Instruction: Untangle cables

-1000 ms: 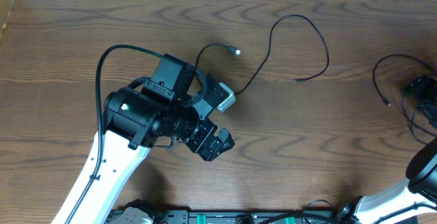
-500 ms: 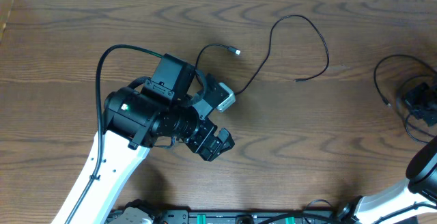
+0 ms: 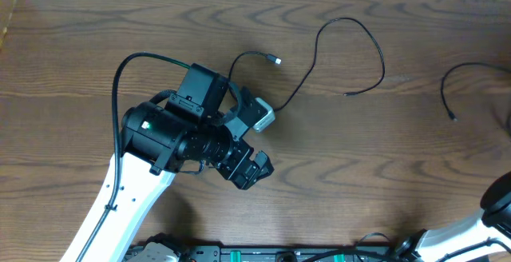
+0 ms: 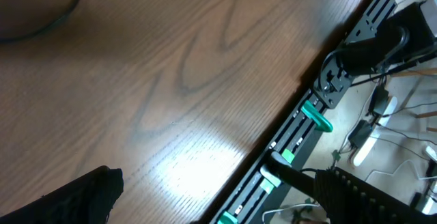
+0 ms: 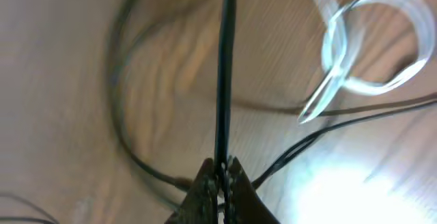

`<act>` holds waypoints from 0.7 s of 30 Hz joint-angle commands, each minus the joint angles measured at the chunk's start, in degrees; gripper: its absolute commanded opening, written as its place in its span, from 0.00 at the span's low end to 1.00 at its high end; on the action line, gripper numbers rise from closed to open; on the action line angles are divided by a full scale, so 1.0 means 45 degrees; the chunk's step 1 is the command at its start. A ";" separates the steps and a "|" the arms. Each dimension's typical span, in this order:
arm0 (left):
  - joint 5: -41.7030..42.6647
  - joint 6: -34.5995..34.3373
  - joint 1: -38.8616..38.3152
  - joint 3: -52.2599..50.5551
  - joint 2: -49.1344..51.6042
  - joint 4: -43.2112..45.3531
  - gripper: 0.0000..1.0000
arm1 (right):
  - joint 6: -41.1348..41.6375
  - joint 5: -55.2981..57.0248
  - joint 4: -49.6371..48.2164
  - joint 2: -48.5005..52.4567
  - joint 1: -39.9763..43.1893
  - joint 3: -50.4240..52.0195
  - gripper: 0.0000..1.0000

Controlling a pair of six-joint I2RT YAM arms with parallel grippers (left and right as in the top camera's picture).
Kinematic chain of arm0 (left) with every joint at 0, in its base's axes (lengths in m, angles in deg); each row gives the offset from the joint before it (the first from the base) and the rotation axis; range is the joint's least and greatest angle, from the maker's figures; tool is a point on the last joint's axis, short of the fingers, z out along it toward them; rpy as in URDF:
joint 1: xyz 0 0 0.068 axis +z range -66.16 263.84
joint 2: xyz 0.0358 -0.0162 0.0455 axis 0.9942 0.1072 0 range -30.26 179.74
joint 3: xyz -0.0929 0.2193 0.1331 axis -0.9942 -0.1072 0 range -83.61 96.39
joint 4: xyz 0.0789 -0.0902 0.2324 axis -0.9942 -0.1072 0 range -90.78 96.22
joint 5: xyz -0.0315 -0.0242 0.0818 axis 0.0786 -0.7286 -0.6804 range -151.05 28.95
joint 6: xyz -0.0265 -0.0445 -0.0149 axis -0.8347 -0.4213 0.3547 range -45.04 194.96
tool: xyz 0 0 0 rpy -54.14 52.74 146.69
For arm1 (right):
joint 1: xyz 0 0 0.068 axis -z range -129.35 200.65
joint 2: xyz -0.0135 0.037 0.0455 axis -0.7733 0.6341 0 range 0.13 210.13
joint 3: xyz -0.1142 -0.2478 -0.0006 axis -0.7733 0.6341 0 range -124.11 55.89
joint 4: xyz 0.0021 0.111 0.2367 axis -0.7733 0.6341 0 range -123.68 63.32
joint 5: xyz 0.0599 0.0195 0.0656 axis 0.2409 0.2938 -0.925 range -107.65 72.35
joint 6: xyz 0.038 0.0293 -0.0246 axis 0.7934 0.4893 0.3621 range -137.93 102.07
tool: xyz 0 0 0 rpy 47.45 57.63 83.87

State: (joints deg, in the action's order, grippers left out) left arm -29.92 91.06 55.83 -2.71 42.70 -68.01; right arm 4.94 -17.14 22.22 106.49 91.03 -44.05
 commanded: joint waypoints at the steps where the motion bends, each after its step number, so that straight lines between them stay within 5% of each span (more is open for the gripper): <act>1: -0.0073 -0.0121 -0.0019 -0.0053 0.0005 -0.0083 0.95 | 0.0549 -0.0010 0.0607 -0.0068 0.1103 -0.1753 0.01; 4: -0.0073 -0.0117 -0.0019 -0.0053 0.0005 -0.0068 0.95 | 0.1088 -0.0559 0.0962 -0.0068 0.2205 -0.2725 0.01; 5: -0.0073 -0.0117 -0.0019 -0.0053 0.0005 -0.0063 0.95 | 0.1651 -0.1127 0.1166 -0.0068 0.2744 -0.2861 0.08; 9: -0.0073 -0.0117 -0.0019 -0.0053 0.0005 -0.0058 0.95 | 0.2205 -0.2069 0.1506 -0.0063 0.3308 -0.2788 0.98; 21: -0.0073 -0.0117 -0.0019 -0.0053 0.0005 0.0000 0.95 | 0.1569 -0.2977 0.2871 -0.0063 0.2074 -0.2788 0.99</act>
State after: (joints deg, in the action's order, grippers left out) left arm -29.92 91.06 55.83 -2.71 42.70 -68.10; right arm 13.66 -27.78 33.93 106.47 103.55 -55.90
